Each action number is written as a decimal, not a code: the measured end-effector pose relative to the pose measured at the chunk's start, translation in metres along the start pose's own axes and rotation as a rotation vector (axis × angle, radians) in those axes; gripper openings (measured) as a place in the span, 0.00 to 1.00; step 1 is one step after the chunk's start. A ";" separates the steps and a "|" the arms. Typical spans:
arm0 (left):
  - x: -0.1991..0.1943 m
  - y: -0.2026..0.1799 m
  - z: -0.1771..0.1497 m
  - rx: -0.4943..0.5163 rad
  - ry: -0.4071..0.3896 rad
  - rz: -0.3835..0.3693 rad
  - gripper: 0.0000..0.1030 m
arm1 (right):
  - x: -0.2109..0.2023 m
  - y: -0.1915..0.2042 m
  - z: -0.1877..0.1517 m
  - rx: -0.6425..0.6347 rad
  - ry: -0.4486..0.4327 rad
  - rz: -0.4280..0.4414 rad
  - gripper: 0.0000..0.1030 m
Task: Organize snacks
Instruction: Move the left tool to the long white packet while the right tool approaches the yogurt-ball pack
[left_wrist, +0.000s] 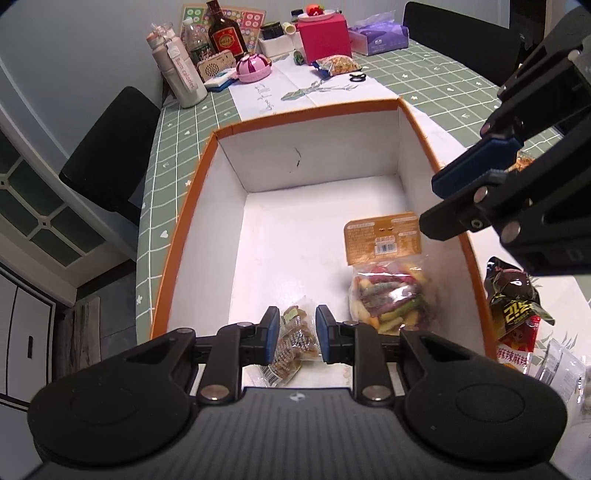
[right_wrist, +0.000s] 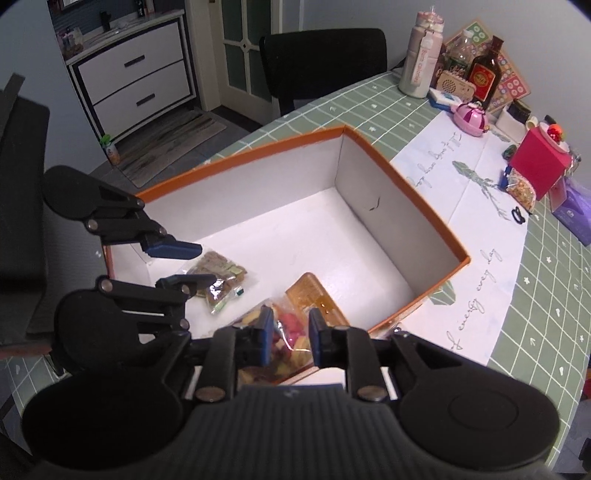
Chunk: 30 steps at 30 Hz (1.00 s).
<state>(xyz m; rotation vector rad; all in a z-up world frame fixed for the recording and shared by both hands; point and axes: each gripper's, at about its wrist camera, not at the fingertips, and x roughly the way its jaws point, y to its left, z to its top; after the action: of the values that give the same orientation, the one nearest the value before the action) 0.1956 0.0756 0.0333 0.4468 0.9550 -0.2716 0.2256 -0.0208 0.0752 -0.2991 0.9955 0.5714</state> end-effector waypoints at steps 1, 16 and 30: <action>-0.005 -0.002 0.001 0.005 -0.010 0.002 0.28 | -0.006 -0.001 -0.001 0.000 -0.008 0.000 0.18; -0.083 -0.067 -0.018 0.108 -0.172 -0.068 0.32 | -0.092 -0.008 -0.097 0.036 -0.052 -0.013 0.22; -0.066 -0.168 -0.093 0.375 -0.188 -0.213 0.45 | -0.097 -0.001 -0.233 0.067 -0.056 -0.083 0.40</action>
<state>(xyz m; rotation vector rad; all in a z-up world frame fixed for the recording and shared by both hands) 0.0230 -0.0249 0.0008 0.6506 0.7672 -0.6817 0.0225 -0.1657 0.0363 -0.2627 0.9420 0.4674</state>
